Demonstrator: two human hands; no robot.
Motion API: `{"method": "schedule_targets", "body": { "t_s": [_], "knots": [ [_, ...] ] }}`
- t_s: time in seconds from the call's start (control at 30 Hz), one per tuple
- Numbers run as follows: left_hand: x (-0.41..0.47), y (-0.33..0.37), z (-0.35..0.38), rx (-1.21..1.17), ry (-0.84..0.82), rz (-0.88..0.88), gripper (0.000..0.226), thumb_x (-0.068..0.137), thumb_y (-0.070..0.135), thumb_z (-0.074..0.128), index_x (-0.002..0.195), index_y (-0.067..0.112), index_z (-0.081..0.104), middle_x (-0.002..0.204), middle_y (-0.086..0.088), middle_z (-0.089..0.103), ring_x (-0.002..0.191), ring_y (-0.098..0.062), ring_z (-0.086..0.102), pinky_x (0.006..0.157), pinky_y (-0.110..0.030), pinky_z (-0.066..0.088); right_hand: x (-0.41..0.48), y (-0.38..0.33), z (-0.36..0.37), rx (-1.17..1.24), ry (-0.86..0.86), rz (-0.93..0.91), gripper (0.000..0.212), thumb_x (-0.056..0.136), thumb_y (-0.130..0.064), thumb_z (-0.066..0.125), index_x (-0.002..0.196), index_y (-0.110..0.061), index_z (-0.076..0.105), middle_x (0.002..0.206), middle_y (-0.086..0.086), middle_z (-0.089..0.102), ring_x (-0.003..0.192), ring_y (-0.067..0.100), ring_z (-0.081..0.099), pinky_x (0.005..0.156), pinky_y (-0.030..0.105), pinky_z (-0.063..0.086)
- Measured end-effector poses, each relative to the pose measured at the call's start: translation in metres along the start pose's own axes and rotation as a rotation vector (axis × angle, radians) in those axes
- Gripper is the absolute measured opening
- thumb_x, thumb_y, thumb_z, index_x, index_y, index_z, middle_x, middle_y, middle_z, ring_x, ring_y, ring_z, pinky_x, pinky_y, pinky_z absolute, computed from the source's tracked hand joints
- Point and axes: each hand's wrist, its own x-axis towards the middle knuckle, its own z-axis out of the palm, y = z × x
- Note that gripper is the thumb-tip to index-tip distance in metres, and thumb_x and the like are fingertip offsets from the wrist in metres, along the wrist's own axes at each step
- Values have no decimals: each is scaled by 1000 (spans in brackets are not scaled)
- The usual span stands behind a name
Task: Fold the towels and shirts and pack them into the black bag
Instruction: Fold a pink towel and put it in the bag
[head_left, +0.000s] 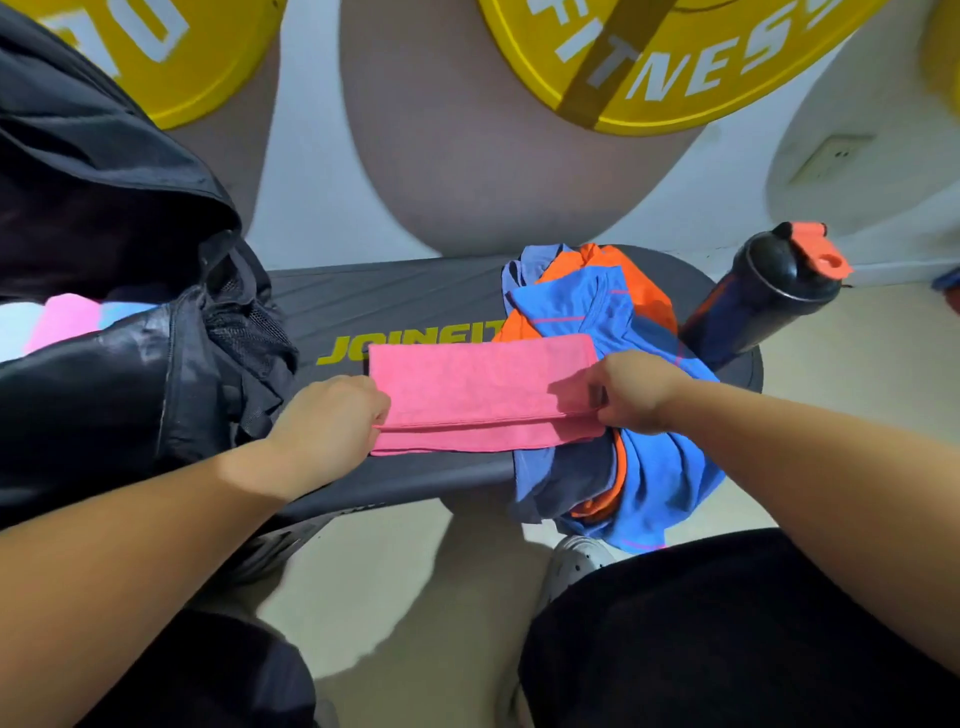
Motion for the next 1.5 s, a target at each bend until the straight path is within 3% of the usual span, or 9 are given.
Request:
{"method": "schedule_targets", "body": {
  "t_s": [0.13,0.43,0.57,0.67,0.73,0.87,0.97,1.07,1.5],
  "knots": [
    [0,0,2,-26,-85,-5,19,82,14,60,72,27,49,84,6,49,82,-23,54,68,-35,48,0,-13,7,-58,-65,-20,11,72,-22,69,73,-18,59,74,1,60,74,24,59,57,29,45],
    [5,-3,1,-105,-127,50,3,76,25,62,73,26,62,79,13,51,76,-15,55,66,-30,47,10,-30,9,-242,-200,-34,16,77,-21,65,75,-29,51,87,0,61,81,26,60,64,31,50],
    [16,-3,8,-123,46,105,28,81,47,57,86,22,67,82,7,52,81,-21,53,71,-35,47,7,-32,-5,-312,-286,-37,17,77,-27,67,89,-25,56,89,0,63,79,22,60,65,32,52],
    [26,3,18,-42,126,69,44,86,48,51,113,18,67,108,-4,61,101,-31,57,89,-45,48,-1,-43,-26,-367,-307,-73,28,81,-50,67,77,-27,53,74,-3,56,68,20,55,56,28,43],
    [31,8,25,-8,77,6,54,92,47,53,137,16,55,143,-10,50,130,-38,47,108,-53,37,9,-57,-39,-270,-101,-104,43,92,-55,52,69,-20,49,66,-1,49,68,28,53,55,28,36],
    [33,8,40,34,-40,-58,76,97,58,39,158,18,16,167,-5,2,153,-30,2,120,-59,7,55,-90,-17,-12,262,-100,29,101,-36,40,115,-19,58,115,11,59,110,35,55,83,39,43],
    [29,1,54,39,-93,-74,80,96,65,18,159,19,0,165,-1,-15,151,-24,-18,120,-60,0,66,-104,36,-75,195,-52,57,101,-52,30,154,-35,21,164,8,16,149,35,15,117,52,20],
    [25,-2,63,50,-89,-56,87,88,69,5,159,18,3,165,-1,-15,151,-23,-19,119,-62,2,56,-97,73,-51,255,-28,69,96,-67,15,158,-39,0,167,3,-12,153,33,-11,121,57,-3],
    [24,-11,56,-74,-42,-185,86,82,80,10,156,38,-1,163,-18,-16,151,-34,-16,122,-52,-5,30,-75,74,70,349,14,88,83,-86,5,157,-40,13,167,8,-4,153,31,-6,120,57,-5]
  ]
}}
